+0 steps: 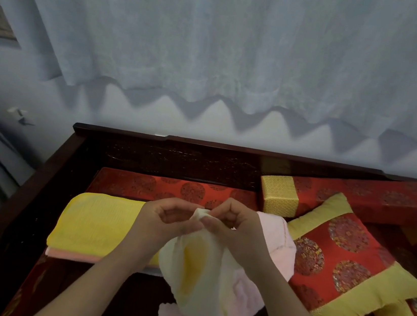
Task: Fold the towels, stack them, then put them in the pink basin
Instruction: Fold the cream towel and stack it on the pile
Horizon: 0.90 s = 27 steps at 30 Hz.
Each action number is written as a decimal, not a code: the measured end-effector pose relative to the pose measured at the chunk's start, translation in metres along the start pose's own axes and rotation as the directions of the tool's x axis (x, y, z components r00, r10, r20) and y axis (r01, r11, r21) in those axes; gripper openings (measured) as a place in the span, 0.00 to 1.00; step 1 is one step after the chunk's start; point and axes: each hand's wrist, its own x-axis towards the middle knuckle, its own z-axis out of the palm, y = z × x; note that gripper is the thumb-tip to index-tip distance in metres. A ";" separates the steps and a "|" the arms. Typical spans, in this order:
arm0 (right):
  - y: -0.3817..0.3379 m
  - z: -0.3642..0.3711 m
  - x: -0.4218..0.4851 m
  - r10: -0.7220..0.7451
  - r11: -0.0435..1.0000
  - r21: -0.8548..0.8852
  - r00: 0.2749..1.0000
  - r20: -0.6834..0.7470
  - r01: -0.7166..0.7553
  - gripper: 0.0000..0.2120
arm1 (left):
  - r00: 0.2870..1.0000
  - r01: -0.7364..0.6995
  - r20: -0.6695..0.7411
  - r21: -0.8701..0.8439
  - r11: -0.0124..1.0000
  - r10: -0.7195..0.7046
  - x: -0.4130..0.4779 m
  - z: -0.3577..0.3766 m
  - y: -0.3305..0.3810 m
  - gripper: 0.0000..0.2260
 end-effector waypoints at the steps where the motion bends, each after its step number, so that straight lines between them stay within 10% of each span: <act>1: 0.003 0.001 -0.001 0.001 1.000 -0.003 1.000 -0.006 -0.001 0.07 | 1.000 -0.020 -0.001 0.049 0.999 0.020 0.000 -0.001 0.000 0.10; 10: 0.056 -0.020 -0.030 0.129 0.951 -0.293 0.987 0.099 -0.095 0.03 | 0.980 -0.086 -0.173 0.086 0.993 0.100 0.007 -0.033 -0.014 0.11; 20: 0.142 -0.026 -0.046 0.362 0.832 -0.533 0.880 0.308 -0.155 0.09 | 0.806 0.205 -0.557 -0.056 0.977 -0.201 -0.024 -0.123 -0.125 0.10; 22: 0.153 -0.018 -0.048 0.458 0.805 -0.559 0.806 0.374 -0.199 0.09 | 0.777 0.216 -0.585 -0.101 0.971 -0.233 -0.028 -0.134 -0.137 0.10; 27: 0.165 0.018 -0.052 0.609 0.782 -0.609 0.361 0.706 -0.130 0.08 | 0.751 0.225 -0.594 -0.180 0.958 -0.288 -0.034 -0.143 -0.149 0.09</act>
